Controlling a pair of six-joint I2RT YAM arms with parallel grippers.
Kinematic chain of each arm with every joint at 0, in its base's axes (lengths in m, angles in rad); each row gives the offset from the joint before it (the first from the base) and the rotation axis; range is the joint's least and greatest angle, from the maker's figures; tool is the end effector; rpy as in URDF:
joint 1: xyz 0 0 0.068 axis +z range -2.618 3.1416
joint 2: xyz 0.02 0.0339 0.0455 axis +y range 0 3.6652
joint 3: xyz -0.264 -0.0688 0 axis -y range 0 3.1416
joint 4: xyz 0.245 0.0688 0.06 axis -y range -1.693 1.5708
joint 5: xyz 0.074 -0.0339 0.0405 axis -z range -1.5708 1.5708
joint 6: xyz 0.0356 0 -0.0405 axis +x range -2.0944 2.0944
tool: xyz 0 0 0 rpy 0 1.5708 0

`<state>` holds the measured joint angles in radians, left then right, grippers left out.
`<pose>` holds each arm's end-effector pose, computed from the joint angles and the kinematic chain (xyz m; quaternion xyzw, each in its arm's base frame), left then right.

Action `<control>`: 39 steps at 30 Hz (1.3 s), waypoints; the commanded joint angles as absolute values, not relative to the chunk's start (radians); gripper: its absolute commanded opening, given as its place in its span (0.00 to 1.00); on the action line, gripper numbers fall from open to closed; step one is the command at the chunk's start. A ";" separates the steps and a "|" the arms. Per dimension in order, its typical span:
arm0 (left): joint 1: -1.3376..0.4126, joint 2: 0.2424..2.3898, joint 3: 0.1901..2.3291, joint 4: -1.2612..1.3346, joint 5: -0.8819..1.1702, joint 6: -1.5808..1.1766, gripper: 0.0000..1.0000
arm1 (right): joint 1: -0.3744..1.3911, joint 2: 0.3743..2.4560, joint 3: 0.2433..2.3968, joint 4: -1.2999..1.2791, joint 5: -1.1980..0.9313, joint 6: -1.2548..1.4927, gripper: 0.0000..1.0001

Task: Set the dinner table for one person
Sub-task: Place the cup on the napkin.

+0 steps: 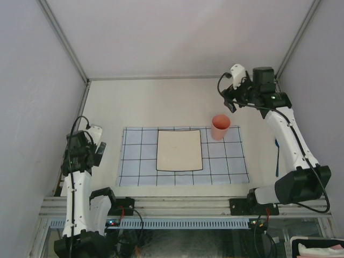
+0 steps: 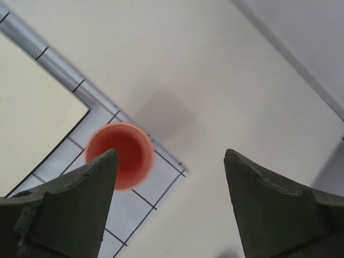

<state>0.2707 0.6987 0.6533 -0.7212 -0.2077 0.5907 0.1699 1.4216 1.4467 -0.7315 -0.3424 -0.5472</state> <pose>0.1365 0.0455 0.2566 0.1058 0.9101 0.2492 0.3139 0.2995 0.0635 0.3709 -0.3808 0.8128 0.0746 0.4344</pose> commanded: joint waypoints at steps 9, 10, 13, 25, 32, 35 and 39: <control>0.280 0.851 0.728 -0.680 -0.116 0.487 1.00 | -0.163 1.107 1.110 -0.597 -0.283 -0.322 0.98; 0.279 0.863 0.736 -0.682 -0.108 0.480 1.00 | -0.188 1.108 1.097 -0.605 -0.284 -0.319 0.98; 0.279 0.884 0.745 -0.680 -0.092 0.473 1.00 | -0.287 1.132 1.076 -0.653 -0.338 -0.312 0.97; 0.279 0.846 0.691 -0.660 -0.073 0.515 1.00 | -0.587 1.247 0.982 -0.693 -0.434 -0.369 0.94; 0.279 0.846 0.696 -0.658 -0.066 0.516 1.00 | -0.662 1.371 0.971 -0.745 -0.497 -0.448 0.84; 0.279 0.838 0.696 -0.665 -0.075 0.518 1.00 | -0.716 1.412 0.950 -0.736 -0.527 -0.469 0.82; 0.280 0.814 0.679 -0.660 -0.098 0.536 1.00 | -0.802 1.435 0.916 -0.736 -0.552 -0.524 0.81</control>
<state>0.2710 0.8505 0.6918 -0.6895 -0.0921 0.5098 -0.7341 1.4307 0.9375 -0.7353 -0.4965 -0.4492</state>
